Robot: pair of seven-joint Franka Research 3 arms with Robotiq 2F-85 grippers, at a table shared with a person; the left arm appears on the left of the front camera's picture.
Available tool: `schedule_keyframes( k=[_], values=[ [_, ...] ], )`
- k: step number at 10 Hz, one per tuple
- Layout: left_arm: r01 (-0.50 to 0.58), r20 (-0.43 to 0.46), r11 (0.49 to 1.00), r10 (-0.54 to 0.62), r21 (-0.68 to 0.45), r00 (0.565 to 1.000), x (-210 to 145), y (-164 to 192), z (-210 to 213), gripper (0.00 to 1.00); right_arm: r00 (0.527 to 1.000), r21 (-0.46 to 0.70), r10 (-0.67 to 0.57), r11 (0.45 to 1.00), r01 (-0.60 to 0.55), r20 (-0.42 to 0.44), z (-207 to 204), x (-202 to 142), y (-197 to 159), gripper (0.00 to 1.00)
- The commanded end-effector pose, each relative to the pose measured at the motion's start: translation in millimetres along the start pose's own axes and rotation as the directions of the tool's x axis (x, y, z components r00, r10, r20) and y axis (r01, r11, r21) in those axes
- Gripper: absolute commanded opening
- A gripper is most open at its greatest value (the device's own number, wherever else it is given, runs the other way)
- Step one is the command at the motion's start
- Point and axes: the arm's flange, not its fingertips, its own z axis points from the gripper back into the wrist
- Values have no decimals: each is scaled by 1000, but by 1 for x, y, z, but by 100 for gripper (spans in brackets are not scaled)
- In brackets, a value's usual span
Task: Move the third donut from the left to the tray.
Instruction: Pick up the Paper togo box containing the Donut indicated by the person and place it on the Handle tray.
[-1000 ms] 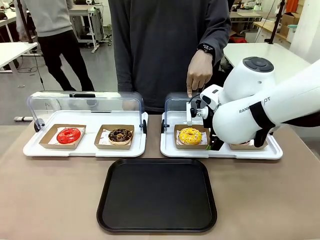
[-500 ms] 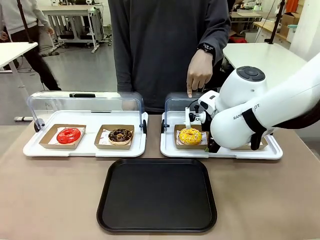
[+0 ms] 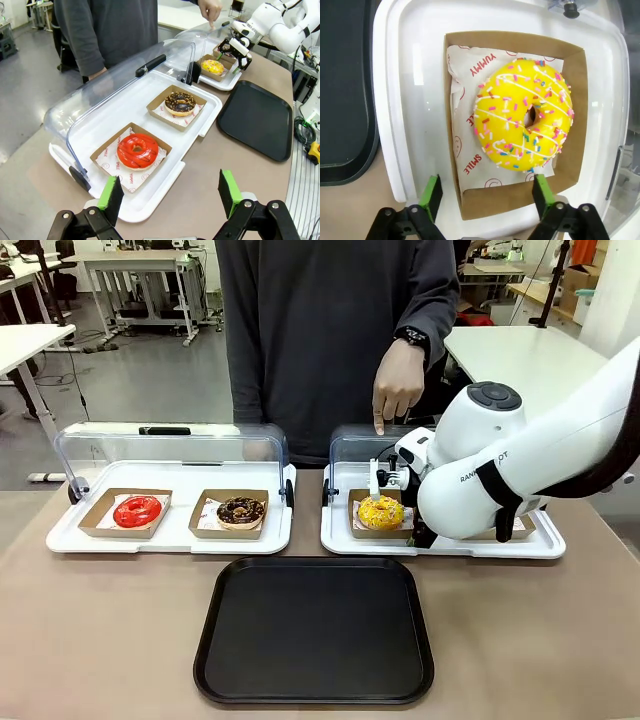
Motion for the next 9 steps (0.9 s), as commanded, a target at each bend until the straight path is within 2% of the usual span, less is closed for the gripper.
schedule_keyframes(
  k=[1,2,3,5,6,7,9],
  values=[
    [7,6,1000,-7,-5,1000,1,0,2,100,1000,-5,-21,1000,21,-24,-1,4,-3,41],
    [7,6,1000,-7,-5,1000,1,0,2,100,999,7,-21,1000,21,-27,-1,4,-3,30],
    [7,6,1000,-7,-5,1000,1,0,2,100,999,21,-20,1000,20,-29,-1,4,-3,0],
    [7,6,1000,-7,-5,1000,1,0,2,100,999,44,-11,999,13,-38,0,4,-3,0],
    [7,6,1000,-7,-5,1000,1,0,2,100,999,55,-5,998,8,-41,0,4,-3,3],
    [7,6,1000,-7,-5,1000,1,0,2,100,999,62,-2,998,5,-47,0,3,-3,0],
    [7,6,1000,-7,-5,1000,1,0,2,100,999,71,5,997,-1,-53,0,3,-3,0]
  ],
)
